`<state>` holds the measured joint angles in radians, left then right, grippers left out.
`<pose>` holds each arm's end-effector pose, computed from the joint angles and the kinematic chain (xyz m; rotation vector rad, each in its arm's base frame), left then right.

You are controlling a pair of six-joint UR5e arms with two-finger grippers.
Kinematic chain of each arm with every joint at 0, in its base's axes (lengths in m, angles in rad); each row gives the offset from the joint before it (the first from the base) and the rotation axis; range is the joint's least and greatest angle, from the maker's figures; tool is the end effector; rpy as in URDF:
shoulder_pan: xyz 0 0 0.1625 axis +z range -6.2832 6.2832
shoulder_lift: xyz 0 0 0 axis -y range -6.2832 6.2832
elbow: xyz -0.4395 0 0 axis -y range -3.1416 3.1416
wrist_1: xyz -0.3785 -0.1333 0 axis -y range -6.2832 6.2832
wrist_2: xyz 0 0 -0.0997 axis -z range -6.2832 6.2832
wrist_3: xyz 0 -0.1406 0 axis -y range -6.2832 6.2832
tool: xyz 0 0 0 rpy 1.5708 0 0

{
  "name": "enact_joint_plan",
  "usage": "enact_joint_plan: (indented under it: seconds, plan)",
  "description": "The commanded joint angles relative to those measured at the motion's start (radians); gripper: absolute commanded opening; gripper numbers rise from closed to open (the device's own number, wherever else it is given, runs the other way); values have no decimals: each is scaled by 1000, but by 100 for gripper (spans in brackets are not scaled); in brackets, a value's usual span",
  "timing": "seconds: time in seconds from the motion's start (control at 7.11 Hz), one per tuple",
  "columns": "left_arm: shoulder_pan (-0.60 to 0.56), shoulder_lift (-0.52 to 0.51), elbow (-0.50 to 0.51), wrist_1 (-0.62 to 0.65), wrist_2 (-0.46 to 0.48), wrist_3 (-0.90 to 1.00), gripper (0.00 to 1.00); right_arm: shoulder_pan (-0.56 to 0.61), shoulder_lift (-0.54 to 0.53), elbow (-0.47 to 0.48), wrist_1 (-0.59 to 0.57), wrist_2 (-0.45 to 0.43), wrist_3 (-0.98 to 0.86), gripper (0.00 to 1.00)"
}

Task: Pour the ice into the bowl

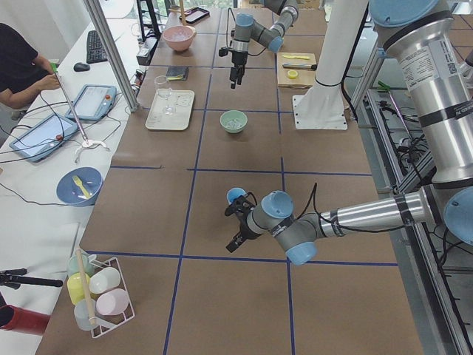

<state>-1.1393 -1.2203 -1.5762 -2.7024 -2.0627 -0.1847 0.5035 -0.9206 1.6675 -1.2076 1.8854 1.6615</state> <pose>0.0912 -0.3581 0.7203 0.5965 0.6821 0.4231 -0.5767 -0.4202 0.2253 -0.0502 -1.1401 0.3543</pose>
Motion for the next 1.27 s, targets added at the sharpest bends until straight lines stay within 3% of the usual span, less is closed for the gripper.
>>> enact_joint_plan:
  seconds: [0.0,0.28,0.84,0.98,1.12]
  plan:
    - [-224,-126,1,270,-221,16,100,-75,110,-156,-3,-100,15,100]
    - [-237,-130,-4,279,-234,16,100,-83,204,-219,-134,-103,12,100]
    - [-240,-123,-21,277,-234,16,100,-111,249,-319,-155,-167,-19,100]
    - [-240,-123,-22,277,-232,16,100,-125,249,-336,-153,-187,-22,91]
    - [-240,-123,-24,277,-232,16,100,-126,249,-333,-153,-198,-25,37]
